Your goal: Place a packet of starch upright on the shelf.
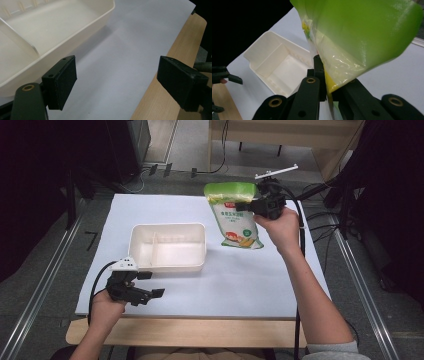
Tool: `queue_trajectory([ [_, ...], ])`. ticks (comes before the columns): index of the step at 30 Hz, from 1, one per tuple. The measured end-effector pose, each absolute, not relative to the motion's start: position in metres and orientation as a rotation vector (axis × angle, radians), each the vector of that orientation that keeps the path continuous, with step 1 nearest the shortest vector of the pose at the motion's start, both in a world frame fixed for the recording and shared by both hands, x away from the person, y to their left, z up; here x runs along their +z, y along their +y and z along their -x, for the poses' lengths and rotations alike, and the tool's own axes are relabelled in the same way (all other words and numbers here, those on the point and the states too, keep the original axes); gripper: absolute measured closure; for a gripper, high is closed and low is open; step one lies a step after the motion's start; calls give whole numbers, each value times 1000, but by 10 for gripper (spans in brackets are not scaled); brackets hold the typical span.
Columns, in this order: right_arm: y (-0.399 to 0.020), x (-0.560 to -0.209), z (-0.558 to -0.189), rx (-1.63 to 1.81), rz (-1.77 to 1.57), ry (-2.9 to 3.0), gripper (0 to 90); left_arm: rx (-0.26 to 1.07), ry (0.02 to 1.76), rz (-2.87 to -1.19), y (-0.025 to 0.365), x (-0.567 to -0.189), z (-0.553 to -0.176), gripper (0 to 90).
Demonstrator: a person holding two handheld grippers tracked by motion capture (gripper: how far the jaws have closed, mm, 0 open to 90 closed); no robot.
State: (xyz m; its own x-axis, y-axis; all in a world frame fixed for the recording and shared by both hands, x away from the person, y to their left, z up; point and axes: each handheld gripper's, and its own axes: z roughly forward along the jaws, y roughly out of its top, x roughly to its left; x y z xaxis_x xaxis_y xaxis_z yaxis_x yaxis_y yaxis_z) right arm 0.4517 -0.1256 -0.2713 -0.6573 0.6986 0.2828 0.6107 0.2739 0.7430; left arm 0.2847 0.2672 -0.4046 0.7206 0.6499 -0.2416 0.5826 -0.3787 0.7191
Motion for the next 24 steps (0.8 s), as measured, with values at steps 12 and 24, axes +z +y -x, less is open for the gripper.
queue_trajectory([
  [12,-95,-234,-454,1369,-1155,2444,896,90,940,-2072,269,-405,-287,169],
  [24,-42,-208,-457,1387,-1053,2495,896,85,937,-2066,269,-405,-286,169],
])
